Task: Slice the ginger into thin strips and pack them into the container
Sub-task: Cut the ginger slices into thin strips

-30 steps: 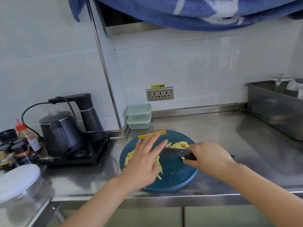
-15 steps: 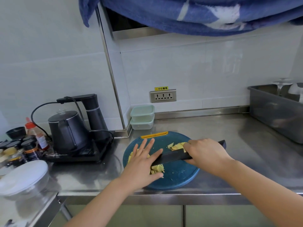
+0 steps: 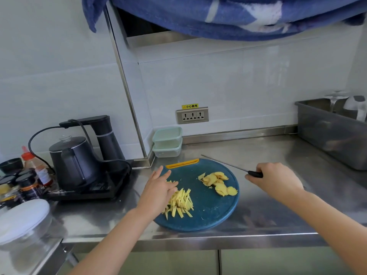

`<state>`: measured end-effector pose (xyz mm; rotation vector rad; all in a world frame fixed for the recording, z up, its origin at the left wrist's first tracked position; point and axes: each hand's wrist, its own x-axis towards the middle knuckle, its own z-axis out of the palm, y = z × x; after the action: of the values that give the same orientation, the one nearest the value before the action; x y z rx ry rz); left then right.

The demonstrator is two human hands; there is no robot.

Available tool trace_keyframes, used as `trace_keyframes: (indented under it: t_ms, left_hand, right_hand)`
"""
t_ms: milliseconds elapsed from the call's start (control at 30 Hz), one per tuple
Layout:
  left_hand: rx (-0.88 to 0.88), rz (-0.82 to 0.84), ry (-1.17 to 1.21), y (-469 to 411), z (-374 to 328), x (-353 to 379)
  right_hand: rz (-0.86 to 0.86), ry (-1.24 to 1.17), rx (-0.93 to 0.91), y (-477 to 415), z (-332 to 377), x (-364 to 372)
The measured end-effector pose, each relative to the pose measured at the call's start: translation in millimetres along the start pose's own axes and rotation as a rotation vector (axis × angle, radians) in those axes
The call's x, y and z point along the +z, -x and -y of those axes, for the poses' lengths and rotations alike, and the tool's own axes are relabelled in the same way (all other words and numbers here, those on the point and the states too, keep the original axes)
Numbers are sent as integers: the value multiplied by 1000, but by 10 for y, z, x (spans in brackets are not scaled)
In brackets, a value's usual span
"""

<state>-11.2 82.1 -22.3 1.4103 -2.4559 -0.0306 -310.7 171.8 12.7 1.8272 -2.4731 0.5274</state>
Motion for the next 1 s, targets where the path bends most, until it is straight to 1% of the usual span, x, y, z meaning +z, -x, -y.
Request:
trace_keyframes:
  t_ms: [67, 133, 267, 367, 500, 600, 667, 800, 900, 1000]
  left_hand:
    - [-25, 40, 9, -84, -42, -1]
    - [-38, 68, 73, -155, -105, 8]
    - [10, 114, 198, -327, -256, 48]
    - [13, 128, 279, -492, -379, 104]
    - [33, 146, 342, -720, -568, 230]
    - [40, 168, 293, -787, -646, 315]
    - [10, 160, 220, -832, -640, 383]
    - [-52, 152, 176, -890, -621, 470]
    - [-23, 181, 115, -911, -624, 475]
    - [30, 167, 36, -931, -639, 444]
  right_hand:
    - [-20, 15, 43, -26, -62, 105]
    - [-33, 55, 53, -47, -97, 241]
    - [-4, 119, 65, -118, -137, 511]
    - [22, 131, 79, -188, -159, 669]
    - [-2, 169, 49, -323, -183, 807]
    - [-20, 212, 12, -364, -192, 874]
    - [-41, 232, -13, -383, -202, 923]
    - [-55, 221, -35, -428, -211, 963]
    - [-59, 207, -46, -440, -222, 990]
    - [-63, 188, -47, -444, -227, 1001]
